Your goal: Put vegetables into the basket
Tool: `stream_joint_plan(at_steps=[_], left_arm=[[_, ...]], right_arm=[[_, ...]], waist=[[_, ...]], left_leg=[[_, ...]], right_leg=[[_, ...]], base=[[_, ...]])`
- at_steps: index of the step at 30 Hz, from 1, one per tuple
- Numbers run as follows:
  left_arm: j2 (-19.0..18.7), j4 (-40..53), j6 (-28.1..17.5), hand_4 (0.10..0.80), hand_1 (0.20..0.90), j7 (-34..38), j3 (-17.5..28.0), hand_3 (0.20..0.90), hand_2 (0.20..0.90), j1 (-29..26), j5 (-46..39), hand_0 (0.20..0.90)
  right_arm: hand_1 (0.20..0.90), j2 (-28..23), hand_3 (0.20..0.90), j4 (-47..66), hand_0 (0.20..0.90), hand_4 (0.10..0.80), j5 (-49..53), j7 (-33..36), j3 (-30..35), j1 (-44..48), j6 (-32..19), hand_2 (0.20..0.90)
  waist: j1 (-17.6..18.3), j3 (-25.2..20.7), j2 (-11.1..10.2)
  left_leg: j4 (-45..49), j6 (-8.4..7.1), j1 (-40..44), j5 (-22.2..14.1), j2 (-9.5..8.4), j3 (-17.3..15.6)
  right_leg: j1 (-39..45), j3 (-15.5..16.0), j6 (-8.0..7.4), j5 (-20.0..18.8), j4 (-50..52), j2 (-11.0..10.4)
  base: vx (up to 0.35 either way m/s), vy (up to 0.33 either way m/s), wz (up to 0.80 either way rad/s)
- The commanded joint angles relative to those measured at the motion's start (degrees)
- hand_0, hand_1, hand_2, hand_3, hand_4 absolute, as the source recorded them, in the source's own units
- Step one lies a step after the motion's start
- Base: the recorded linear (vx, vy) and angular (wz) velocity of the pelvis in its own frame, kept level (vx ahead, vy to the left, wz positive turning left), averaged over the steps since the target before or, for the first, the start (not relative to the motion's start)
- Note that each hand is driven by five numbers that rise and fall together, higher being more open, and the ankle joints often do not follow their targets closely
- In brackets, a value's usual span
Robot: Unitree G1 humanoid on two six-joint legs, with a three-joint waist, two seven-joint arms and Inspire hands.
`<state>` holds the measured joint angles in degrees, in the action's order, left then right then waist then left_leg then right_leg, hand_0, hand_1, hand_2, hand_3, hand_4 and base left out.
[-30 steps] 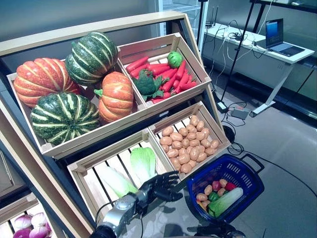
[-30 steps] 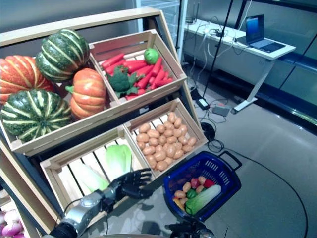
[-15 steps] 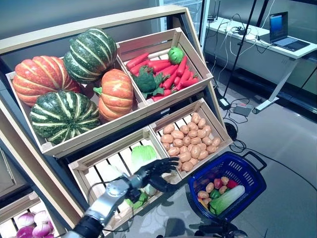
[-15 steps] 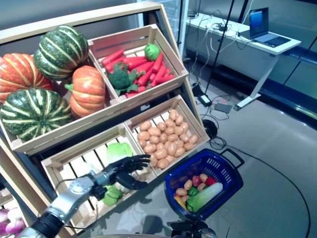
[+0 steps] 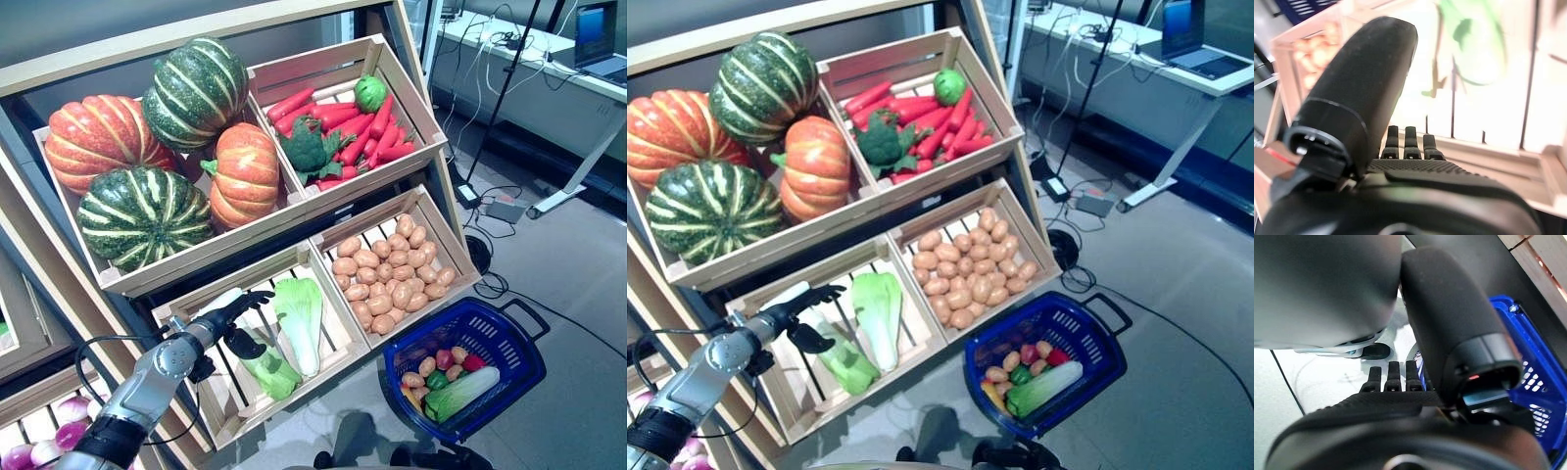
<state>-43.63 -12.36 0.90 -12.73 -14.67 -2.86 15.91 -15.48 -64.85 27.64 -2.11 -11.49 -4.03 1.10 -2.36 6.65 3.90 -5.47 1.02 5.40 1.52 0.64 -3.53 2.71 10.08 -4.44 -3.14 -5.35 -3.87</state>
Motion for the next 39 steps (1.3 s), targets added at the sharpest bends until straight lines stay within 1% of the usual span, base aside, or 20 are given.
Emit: stream_joint_plan(at_steps=[1,2,4,5,7,10,11,13,14,17,18,19,21,22,26,29,30,31,36,39], left_arm=[[-6.85,3.58,-6.92,0.800,0.900,10.07,2.31,0.900,0.900,-6.65,9.94,0.900],[-6.93,3.38,-7.08,0.800,0.900,10.15,2.05,0.900,0.900,-6.91,10.47,0.900],[-8.00,2.68,-7.79,0.800,0.900,13.40,-0.24,0.900,0.900,-8.55,12.98,0.900],[-8.38,2.52,-7.75,0.800,0.900,13.51,-1.51,0.900,0.900,-8.76,13.61,0.900],[-8.21,1.67,-8.71,0.800,0.900,14.80,-2.78,0.900,0.900,-8.54,15.10,0.900],[-8.11,0.22,-8.06,0.800,0.900,17.28,-5.19,0.900,0.900,-9.04,15.56,0.900],[-7.01,-1.25,-7.67,0.800,0.900,19.52,-6.93,0.900,0.900,-9.85,13.07,0.900],[-5.54,-1.87,-6.70,0.800,0.900,22.23,-8.29,0.900,0.900,-10.67,13.38,0.900],[-5.40,-2.10,-6.66,0.800,0.900,22.53,-8.48,0.900,0.900,-10.85,13.44,0.900],[-2.48,-7.79,-6.37,0.800,0.900,31.60,-11.82,0.900,0.900,-14.13,16.73,0.900],[-1.60,-9.30,-5.93,0.800,0.900,35.56,-13.11,0.900,0.900,-15.54,18.63,0.900],[-1.52,-9.50,-5.98,0.800,0.900,35.71,-13.23,0.900,0.900,-15.72,18.66,0.900],[-0.93,-11.46,-5.36,0.800,0.900,39.48,-14.63,0.900,0.900,-17.84,19.50,0.900],[-0.77,-11.86,-5.29,0.800,0.900,39.83,-14.91,0.900,0.900,-18.31,19.54,0.900],[1.49,-15.59,-4.02,0.800,0.900,44.40,-16.54,0.900,0.900,-20.14,20.25,0.900],[1.97,-16.41,-3.11,0.800,0.900,45.10,-17.11,0.900,0.900,-21.00,20.80,0.900],[3.33,-18.80,-1.62,0.800,0.900,48.40,-17.54,0.900,0.900,-21.45,22.76,0.900],[3.54,-19.85,-1.39,0.800,0.900,49.84,-17.62,0.900,0.900,-21.43,23.58,0.900],[4.44,-22.85,0.14,0.800,0.900,54.09,-18.04,0.900,0.900,-21.21,24.75,0.900],[4.23,-24.47,0.40,0.800,0.900,55.98,-17.83,0.900,0.900,-21.02,25.71,0.900]], right_arm=[[0.900,-1.27,0.900,-0.80,0.900,0.800,2.83,-2.16,-0.42,1.87,-2.15,0.900],[0.900,-1.27,0.900,-0.82,0.900,0.800,2.93,-2.16,-0.38,1.94,-2.19,0.900],[0.900,-1.74,0.900,-0.84,0.900,0.800,5.32,-1.96,-0.70,3.35,-2.70,0.900],[0.900,-1.96,0.900,-0.81,0.900,0.800,6.94,-2.88,-0.54,3.91,-3.29,0.900],[0.900,-2.21,0.900,-0.11,0.900,0.800,9.13,-4.32,-0.40,4.53,-3.26,0.900],[0.900,-2.96,0.900,0.86,0.900,0.800,10.80,-5.85,-0.35,5.69,-4.10,0.900],[0.900,-3.77,0.900,1.36,0.900,0.800,12.40,-5.91,-0.22,6.88,-4.28,0.900],[0.900,-4.38,0.900,1.72,0.900,0.800,13.86,-6.23,0.14,8.11,-4.08,0.900],[0.900,-4.46,0.900,1.77,0.900,0.800,13.90,-6.26,0.19,8.22,-4.02,0.900],[0.900,-5.30,0.900,1.86,0.900,0.800,15.18,-6.32,-1.02,12.29,-4.49,0.900],[0.900,-5.48,0.900,1.73,0.900,0.800,16.18,-6.24,-1.52,14.17,-4.77,0.900],[0.900,-5.50,0.900,1.69,0.900,0.800,16.20,-6.25,-1.47,14.24,-4.77,0.900],[0.900,-5.57,0.900,2.65,0.900,0.800,17.92,-5.05,-2.49,16.60,-4.62,0.900],[0.900,-5.55,0.900,2.74,0.900,0.800,18.09,-4.85,-2.51,16.96,-4.61,0.900],[0.900,-5.20,0.900,4.96,0.900,0.800,20.07,-3.51,-2.89,19.95,-4.48,0.900],[0.900,-5.17,0.900,5.25,0.900,0.800,20.12,-3.38,-3.04,20.68,-4.61,0.900],[0.900,-5.12,0.900,6.26,0.900,0.800,20.46,-2.28,-3.19,21.89,-4.31,0.900],[0.900,-5.31,0.900,6.41,0.900,0.800,20.56,-2.20,-3.25,22.20,-4.20,0.900],[0.900,-5.88,0.900,6.77,0.900,0.800,20.90,-2.36,-3.40,22.66,-4.03,0.900],[0.900,-6.16,0.900,7.32,0.900,0.800,20.90,-2.17,-3.37,22.97,-3.92,0.900]], waist=[[0.30,1.91,-1.10],[0.28,1.94,-1.08],[0.39,3.05,-0.59],[0.48,3.65,-0.30],[0.59,4.54,0.02],[1.03,6.40,0.61],[1.38,8.38,1.26],[1.33,10.35,1.77],[1.33,10.48,1.84],[1.30,14.48,2.17],[1.06,16.00,2.17],[1.03,15.92,2.19],[0.70,18.15,1.86],[0.65,18.31,1.80],[0.60,20.91,0.88],[0.59,21.47,0.66],[0.69,22.34,0.37],[0.75,22.64,0.24],[0.97,23.14,-0.29],[1.08,23.14,-0.59]], left_leg=[[0.76,-2.62,-2.51,-1.94,0.07,2.00],[0.79,-2.62,-2.61,-1.93,0.06,2.03],[1.04,-2.72,-3.45,-1.75,-0.08,2.00],[1.22,-2.73,-3.64,-1.73,-0.25,2.13],[1.50,-2.60,-3.89,-1.75,-0.60,2.53],[3.02,-2.42,-5.45,-1.88,-1.09,2.60],[4.74,-2.46,-7.02,-1.77,-1.42,2.58],[6.32,-2.28,-8.61,-1.82,-1.98,3.31],[6.53,-2.26,-8.83,-1.86,-2.03,3.38],[9.81,-2.12,-14.11,-1.17,-2.73,3.43],[11.84,-2.15,-16.80,-1.03,-2.98,3.53],[12.05,-2.15,-17.08,-1.09,-2.99,3.54],[15.02,-1.96,-20.79,-1.22,-3.20,3.36],[15.69,-1.98,-21.60,-1.34,-3.21,3.33],[20.51,-1.93,-26.93,-2.04,-3.55,3.32],[21.80,-1.98,-28.43,-2.22,-3.48,3.13],[23.41,-2.05,-30.61,-2.30,-3.35,2.72],[24.05,-2.14,-31.31,-2.39,-3.22,2.48],[26.64,-2.55,-34.46,-2.84,-2.76,1.99],[27.60,-2.88,-36.30,-2.94,-2.41,1.64]], right_leg=[[0.07,-0.30,-2.98,0.23,0.36,-4.28],[-0.02,-0.25,-2.97,0.23,0.38,-4.29],[-0.86,-0.06,-2.80,0.16,0.63,-4.50],[-0.96,-0.11,-2.68,0.28,0.82,-4.46],[-1.20,-0.34,-2.46,0.65,1.45,-4.41],[-3.10,-0.79,-1.99,1.57,3.88,-4.30],[-4.60,-0.93,-1.46,2.31,6.19,-4.28],[-5.96,-1.16,-0.96,3.03,8.08,-4.11],[-6.19,-1.14,-0.92,3.15,8.37,-4.13],[-11.17,-0.86,0.11,3.84,12.35,-3.98],[-13.67,-0.70,0.39,4.09,14.43,-4.13],[-13.94,-0.70,0.39,4.17,14.64,-4.16],[-17.65,-0.35,0.66,4.46,17.59,-4.53],[-18.40,-0.32,0.68,4.58,18.16,-4.63],[-23.38,-0.65,0.83,5.10,22.31,-4.76],[-24.69,-0.86,0.88,5.35,23.51,-4.76],[-27.04,-1.32,0.95,5.73,25.60,-4.66],[-27.62,-1.49,1.01,5.91,26.13,-4.53],[-30.33,-2.20,1.32,6.64,28.24,-4.01],[-31.81,-2.60,1.56,7.08,28.95,-3.64]], base=[[-0.066,0.008,0.05],[-0.090,0.010,0.07],[-0.077,0.021,0.11],[-0.040,0.035,0.14],[-0.034,0.043,0.12],[-0.087,0.070,0.02],[-0.091,0.092,-0.01],[-0.092,0.072,0.01],[-0.155,0.060,0.04],[-0.216,0.025,0.03],[-0.193,-0.015,0.04],[-0.185,-0.027,0.10],[-0.166,-0.033,0.13],[-0.172,-0.047,0.13],[-0.101,-0.023,0.13],[-0.075,-0.013,0.03],[-0.081,-0.010,0.02],[-0.090,-0.012,-0.01],[-0.006,-0.001,-0.01],[0.000,0.000,0.00]])
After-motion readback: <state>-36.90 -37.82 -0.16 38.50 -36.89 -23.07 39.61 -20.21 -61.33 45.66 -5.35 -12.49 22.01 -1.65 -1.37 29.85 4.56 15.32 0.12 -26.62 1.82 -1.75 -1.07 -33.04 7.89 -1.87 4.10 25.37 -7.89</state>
